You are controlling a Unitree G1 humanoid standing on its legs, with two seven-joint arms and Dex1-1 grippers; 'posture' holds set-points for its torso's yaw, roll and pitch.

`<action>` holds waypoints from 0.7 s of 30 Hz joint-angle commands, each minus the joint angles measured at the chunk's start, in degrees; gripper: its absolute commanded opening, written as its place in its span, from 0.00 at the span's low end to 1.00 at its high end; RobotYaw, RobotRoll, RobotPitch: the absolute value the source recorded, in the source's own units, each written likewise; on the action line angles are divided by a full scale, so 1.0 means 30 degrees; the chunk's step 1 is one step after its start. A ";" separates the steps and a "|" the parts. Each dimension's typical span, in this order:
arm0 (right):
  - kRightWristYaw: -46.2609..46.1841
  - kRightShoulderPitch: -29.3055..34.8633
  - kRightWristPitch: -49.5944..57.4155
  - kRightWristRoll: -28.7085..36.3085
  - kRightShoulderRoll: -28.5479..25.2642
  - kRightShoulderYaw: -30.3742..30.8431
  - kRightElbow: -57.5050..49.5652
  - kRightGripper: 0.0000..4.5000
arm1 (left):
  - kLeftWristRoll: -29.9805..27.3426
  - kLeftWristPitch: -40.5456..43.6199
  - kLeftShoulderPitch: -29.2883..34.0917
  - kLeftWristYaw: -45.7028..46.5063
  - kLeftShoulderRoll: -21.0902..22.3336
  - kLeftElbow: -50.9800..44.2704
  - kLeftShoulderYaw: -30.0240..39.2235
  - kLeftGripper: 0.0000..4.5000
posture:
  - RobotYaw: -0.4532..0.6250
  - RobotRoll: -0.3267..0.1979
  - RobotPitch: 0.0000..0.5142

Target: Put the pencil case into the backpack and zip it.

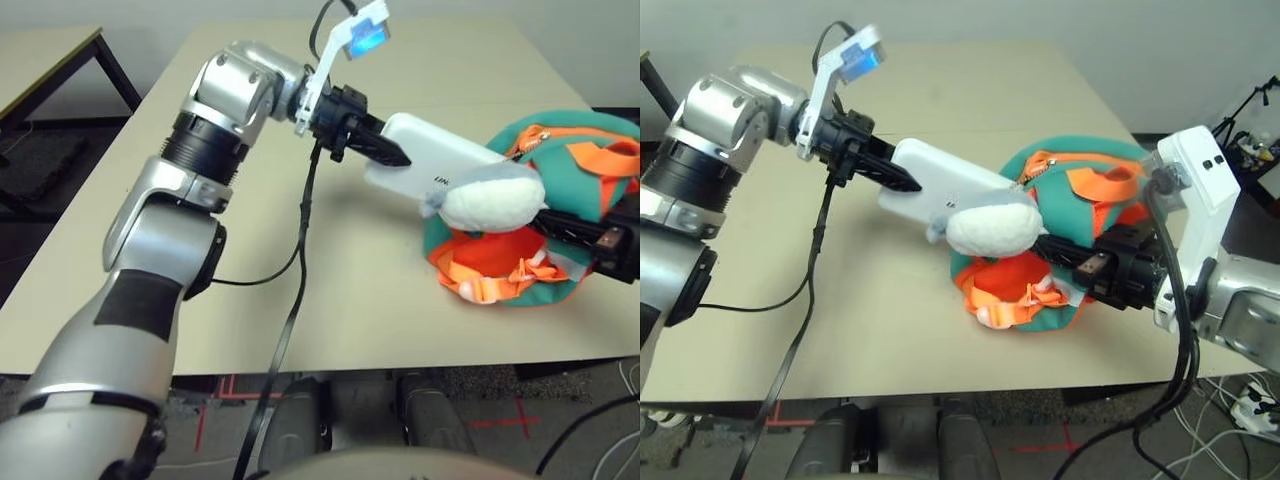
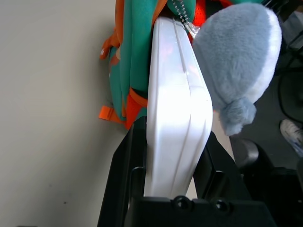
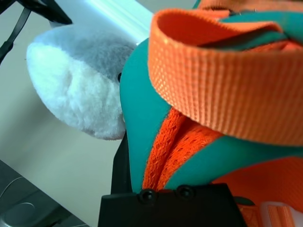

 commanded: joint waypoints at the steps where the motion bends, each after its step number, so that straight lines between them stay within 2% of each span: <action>1: 0.0290 -0.0619 -0.0307 -0.0072 0.0103 0.0673 -0.0199 0.03 | 0.0677 -0.0455 0.0303 -0.0344 -0.1208 -0.0467 -0.0875 0.30 | 0.25 0.62 0.19; 8: 0.0252 -0.0943 -0.0258 -0.0183 0.0347 0.1031 -0.0204 0.03 | 0.1416 -0.0789 -0.0490 -0.0457 -0.1171 0.0113 0.0013 0.30 | 0.26 0.62 0.19; 15: 0.0412 -0.1285 -0.0222 -0.0307 0.0488 0.1314 -0.0077 0.03 | 0.0791 0.1150 -0.1676 -0.1604 0.0657 -0.0794 0.1238 0.30 | 0.28 0.62 0.18; 21: 0.0897 -0.1913 -0.0167 -0.0757 0.0552 0.1925 0.0264 0.03 | 0.0217 0.2976 -0.1420 -0.1717 0.2114 -0.2920 0.1794 0.30 | 0.30 0.62 0.17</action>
